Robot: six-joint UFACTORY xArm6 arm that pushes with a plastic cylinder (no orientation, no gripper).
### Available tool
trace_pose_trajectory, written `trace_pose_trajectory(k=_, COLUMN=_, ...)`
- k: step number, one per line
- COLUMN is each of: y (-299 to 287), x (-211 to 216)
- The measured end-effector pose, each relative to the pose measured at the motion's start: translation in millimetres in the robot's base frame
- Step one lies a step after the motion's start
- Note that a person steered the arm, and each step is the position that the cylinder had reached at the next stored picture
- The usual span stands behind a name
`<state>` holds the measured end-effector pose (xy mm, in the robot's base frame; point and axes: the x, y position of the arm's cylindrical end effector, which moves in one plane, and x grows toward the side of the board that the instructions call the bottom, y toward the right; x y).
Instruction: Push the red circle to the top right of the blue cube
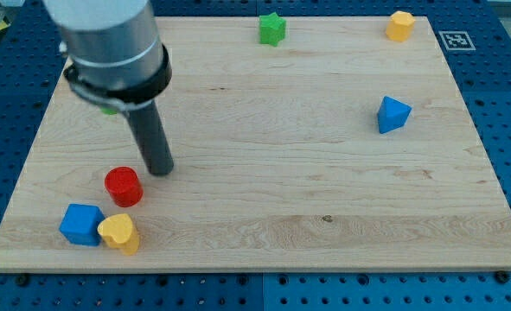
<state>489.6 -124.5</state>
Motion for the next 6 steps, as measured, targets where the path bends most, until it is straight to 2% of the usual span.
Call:
trace_pose_trajectory(k=1, y=-13, x=-8)
trace_pose_trajectory(k=3, y=-31, x=25)
trace_pose_trajectory(k=4, y=-50, x=23)
trace_pose_trajectory(k=5, y=-65, x=-22)
trace_pose_trajectory(k=6, y=-35, x=-56)
